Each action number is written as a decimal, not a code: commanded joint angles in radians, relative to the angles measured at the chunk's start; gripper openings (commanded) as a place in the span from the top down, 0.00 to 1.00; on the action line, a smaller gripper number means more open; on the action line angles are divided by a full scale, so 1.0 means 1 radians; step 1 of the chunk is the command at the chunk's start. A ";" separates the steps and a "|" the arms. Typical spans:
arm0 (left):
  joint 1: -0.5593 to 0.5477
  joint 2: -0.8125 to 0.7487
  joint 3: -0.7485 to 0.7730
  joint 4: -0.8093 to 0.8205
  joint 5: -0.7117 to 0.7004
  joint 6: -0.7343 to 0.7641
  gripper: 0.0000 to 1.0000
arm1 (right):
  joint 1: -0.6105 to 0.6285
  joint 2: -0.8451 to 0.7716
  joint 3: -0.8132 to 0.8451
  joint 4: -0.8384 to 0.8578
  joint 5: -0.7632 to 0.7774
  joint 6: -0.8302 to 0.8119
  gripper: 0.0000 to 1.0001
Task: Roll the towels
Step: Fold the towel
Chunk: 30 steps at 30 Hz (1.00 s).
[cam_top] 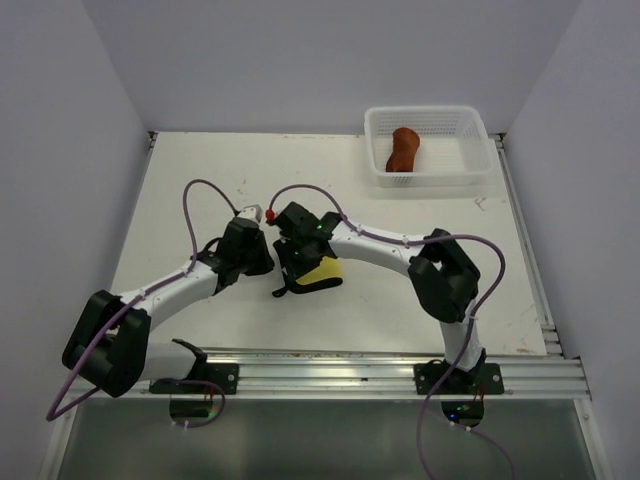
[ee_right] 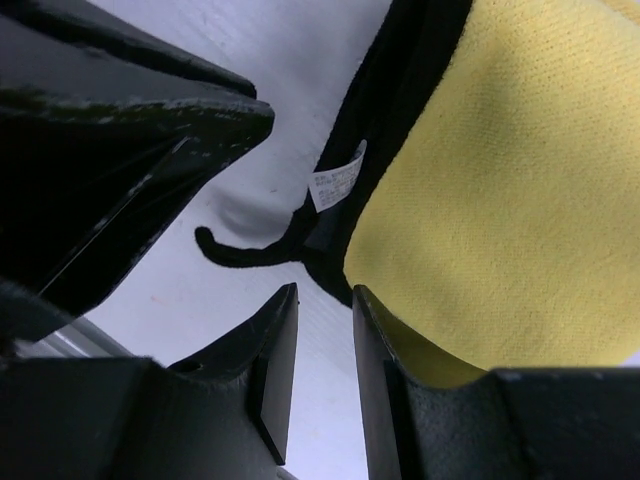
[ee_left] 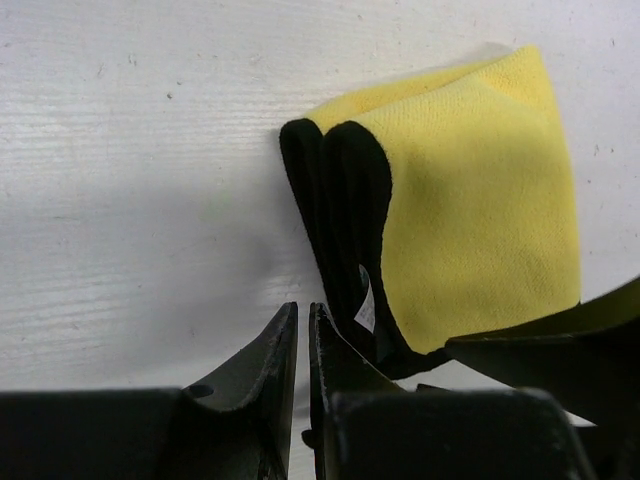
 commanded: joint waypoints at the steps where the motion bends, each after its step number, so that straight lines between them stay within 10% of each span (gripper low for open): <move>1: -0.003 -0.024 0.005 0.031 0.013 0.006 0.87 | 0.001 0.039 0.004 0.030 0.019 0.015 0.67; 16: -0.002 -0.055 -0.026 0.031 0.013 0.007 0.87 | 0.001 0.091 0.023 0.032 0.053 0.033 0.93; 30: -0.002 -0.024 -0.075 0.126 0.087 -0.028 0.87 | 0.001 0.016 0.087 -0.037 0.046 0.035 0.92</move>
